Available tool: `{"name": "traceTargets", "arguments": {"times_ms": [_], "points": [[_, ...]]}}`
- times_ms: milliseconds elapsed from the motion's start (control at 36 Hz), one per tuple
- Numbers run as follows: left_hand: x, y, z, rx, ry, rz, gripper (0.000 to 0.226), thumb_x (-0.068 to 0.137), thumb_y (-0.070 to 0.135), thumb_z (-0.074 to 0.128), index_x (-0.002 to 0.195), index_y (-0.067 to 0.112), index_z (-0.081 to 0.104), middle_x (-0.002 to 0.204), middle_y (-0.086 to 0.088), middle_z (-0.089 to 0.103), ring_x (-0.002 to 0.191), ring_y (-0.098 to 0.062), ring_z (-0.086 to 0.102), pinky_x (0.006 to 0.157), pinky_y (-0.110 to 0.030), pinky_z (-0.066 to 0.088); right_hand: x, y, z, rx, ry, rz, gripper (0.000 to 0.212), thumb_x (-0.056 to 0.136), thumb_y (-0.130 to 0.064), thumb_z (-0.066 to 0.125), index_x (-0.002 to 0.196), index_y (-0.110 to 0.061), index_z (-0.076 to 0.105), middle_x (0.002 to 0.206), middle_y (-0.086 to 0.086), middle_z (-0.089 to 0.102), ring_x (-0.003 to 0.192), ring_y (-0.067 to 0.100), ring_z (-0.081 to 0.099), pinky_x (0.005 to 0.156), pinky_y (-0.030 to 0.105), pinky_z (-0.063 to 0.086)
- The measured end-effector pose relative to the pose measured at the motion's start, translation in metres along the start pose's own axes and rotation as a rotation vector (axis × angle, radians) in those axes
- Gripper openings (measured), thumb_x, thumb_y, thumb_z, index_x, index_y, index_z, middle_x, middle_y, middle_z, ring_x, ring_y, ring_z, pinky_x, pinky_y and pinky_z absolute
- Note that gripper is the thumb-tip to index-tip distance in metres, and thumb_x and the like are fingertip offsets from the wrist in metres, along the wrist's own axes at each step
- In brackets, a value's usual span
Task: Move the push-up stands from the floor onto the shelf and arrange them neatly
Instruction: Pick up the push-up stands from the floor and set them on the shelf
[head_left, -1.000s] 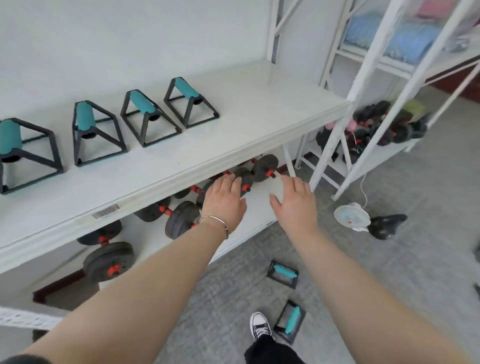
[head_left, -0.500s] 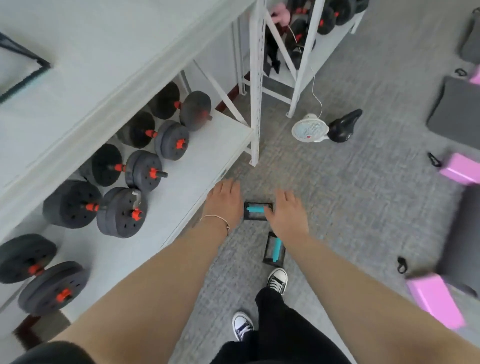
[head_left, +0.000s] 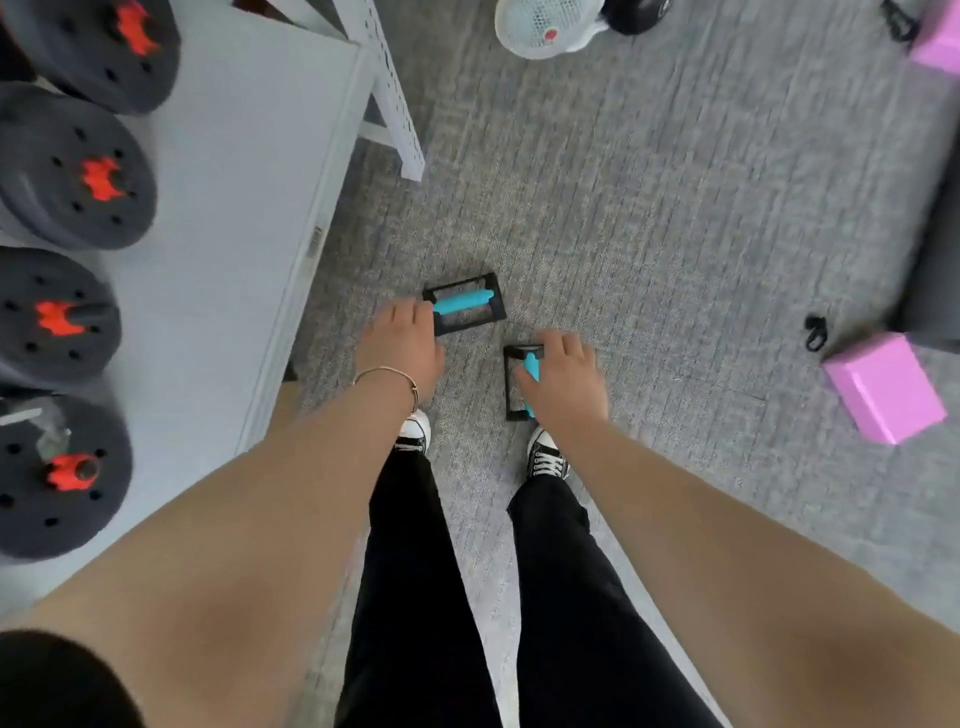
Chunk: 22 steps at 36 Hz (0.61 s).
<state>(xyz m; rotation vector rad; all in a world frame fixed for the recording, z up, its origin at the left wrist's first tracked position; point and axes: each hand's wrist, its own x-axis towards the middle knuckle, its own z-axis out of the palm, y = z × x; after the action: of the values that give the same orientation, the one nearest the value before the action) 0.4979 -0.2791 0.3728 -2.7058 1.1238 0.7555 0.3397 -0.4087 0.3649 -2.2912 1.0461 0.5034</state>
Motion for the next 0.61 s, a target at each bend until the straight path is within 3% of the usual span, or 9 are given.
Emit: {"name": "traceTargets", "arguments": {"times_ms": [194, 278, 472, 611], "points": [[0.093, -0.023, 0.103, 0.096, -0.003, 0.162, 0.061, 0.088, 0.041, 0.058, 0.136, 0.008, 0.039, 0.137, -0.013, 0.043, 0.121, -0.032, 0.043, 0.097, -0.044, 0.041, 0.072, 0.041, 0.108, 0.094, -0.048, 0.283, 0.061, 0.090, -0.047, 0.055, 0.139, -0.015, 0.039, 0.141, 0.009, 0.044, 0.130, 0.031, 0.039, 0.105, 0.047, 0.039], [0.127, -0.031, 0.149, 0.098, -0.027, 0.152, 0.065, 0.087, 0.043, 0.060, 0.136, 0.007, 0.039, 0.137, -0.014, 0.043, 0.122, -0.034, 0.042, 0.097, -0.045, 0.041, 0.097, 0.064, 0.158, 0.118, -0.076, 0.363, 0.063, 0.090, -0.047, 0.054, 0.140, -0.013, 0.037, 0.140, 0.011, 0.045, 0.133, 0.033, 0.037, 0.106, 0.047, 0.035], [0.189, -0.037, 0.241, 0.060, -0.071, 0.105, 0.064, 0.087, 0.041, 0.062, 0.136, 0.007, 0.039, 0.135, -0.015, 0.045, 0.121, -0.034, 0.044, 0.097, -0.046, 0.041, 0.140, 0.110, 0.252, 0.150, -0.139, 0.470, 0.066, 0.090, -0.045, 0.056, 0.142, -0.010, 0.034, 0.137, 0.012, 0.044, 0.121, 0.035, 0.046, 0.094, 0.049, 0.046], [0.229, -0.037, 0.287, 0.044, -0.100, 0.067, 0.068, 0.085, 0.043, 0.064, 0.137, 0.007, 0.038, 0.134, -0.017, 0.045, 0.119, -0.036, 0.045, 0.099, -0.046, 0.042, 0.165, 0.135, 0.295, 0.160, -0.137, 0.529, 0.074, 0.088, -0.046, 0.061, 0.144, -0.009, 0.030, 0.140, 0.014, 0.042, 0.125, 0.036, 0.044, 0.100, 0.051, 0.046]]}}
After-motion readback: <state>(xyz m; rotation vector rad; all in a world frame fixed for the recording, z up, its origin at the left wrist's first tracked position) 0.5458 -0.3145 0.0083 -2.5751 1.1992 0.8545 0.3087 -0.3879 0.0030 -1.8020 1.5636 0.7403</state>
